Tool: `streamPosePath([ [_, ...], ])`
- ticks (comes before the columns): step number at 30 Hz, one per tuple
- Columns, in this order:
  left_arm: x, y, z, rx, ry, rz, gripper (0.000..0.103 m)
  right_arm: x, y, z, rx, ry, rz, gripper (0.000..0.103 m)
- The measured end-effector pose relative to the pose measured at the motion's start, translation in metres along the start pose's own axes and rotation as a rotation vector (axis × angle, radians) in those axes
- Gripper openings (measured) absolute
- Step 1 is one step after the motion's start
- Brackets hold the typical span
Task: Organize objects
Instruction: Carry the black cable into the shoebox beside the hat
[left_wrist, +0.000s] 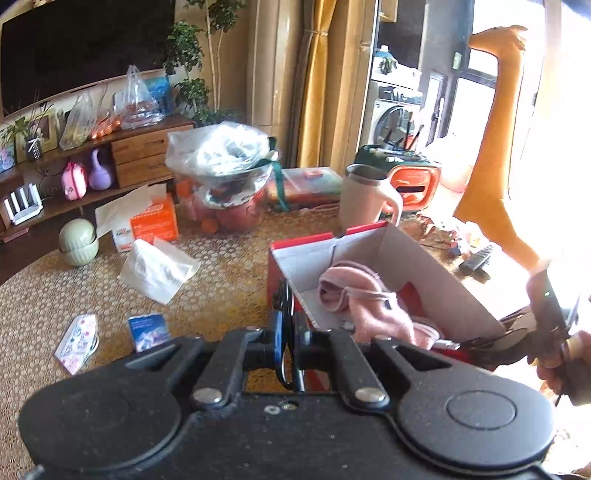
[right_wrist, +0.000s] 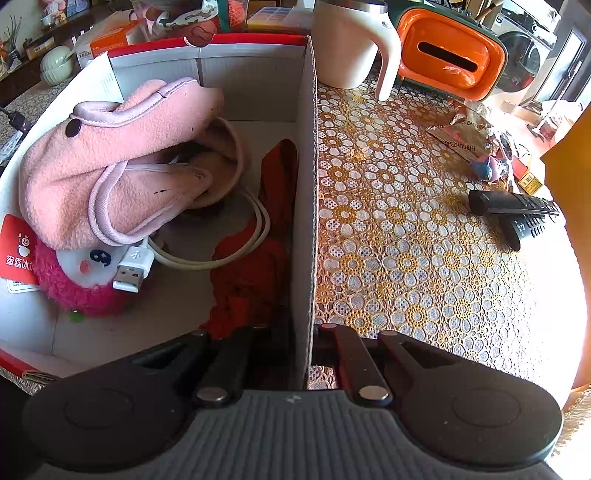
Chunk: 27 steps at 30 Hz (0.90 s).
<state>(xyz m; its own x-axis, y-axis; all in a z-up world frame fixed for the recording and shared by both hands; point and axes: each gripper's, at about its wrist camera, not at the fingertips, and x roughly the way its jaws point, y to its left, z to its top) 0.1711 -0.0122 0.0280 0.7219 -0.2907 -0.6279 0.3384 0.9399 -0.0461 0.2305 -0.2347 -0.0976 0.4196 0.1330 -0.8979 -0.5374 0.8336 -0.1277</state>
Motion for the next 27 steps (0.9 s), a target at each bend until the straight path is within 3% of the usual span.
streamPosePath([
  [6, 0.014, -0.047, 0.02, 0.061, -0.033, -0.098, 0.005, 0.0, 0.0, -0.001, -0.001, -0.004, 0.003, 0.005],
  [12, 0.042, -0.092, 0.027, 0.118, -0.017, -0.162, 0.005, 0.0, -0.001, 0.0, -0.003, -0.005, 0.006, 0.005],
  [27, 0.121, -0.141, 0.013, 0.21, 0.129, -0.186, 0.005, -0.006, -0.005, -0.001, -0.01, -0.019, 0.035, 0.005],
])
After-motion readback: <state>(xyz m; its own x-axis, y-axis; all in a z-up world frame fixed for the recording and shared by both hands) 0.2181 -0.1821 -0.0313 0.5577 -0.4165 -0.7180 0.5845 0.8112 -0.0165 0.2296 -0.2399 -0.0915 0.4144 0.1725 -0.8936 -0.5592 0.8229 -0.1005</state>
